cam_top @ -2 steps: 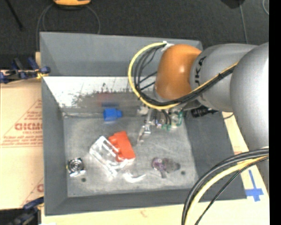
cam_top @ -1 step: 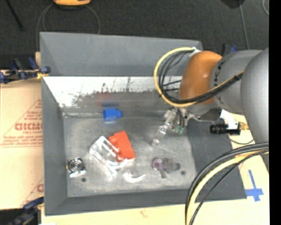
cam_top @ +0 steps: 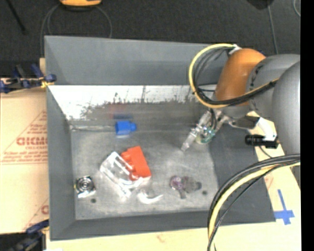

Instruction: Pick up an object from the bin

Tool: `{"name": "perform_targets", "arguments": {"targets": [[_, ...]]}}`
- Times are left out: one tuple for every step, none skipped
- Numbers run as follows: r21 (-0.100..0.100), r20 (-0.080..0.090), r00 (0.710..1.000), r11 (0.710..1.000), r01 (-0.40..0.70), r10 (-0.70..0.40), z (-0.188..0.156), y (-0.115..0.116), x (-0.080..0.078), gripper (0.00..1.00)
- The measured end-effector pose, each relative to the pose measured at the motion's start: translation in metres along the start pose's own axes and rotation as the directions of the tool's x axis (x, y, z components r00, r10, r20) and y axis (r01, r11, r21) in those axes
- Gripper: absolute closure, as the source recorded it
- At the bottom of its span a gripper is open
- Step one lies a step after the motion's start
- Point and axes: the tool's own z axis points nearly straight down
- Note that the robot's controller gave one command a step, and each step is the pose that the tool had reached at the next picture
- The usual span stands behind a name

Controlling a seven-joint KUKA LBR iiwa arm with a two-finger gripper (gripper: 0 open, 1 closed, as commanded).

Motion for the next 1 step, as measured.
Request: {"name": "perform_targets", "arguments": {"targets": [[0.001, 0.003, 0.922, 0.922, 0.387, -0.387, -0.0077, -0.0218, -0.0149, 0.0]]}}
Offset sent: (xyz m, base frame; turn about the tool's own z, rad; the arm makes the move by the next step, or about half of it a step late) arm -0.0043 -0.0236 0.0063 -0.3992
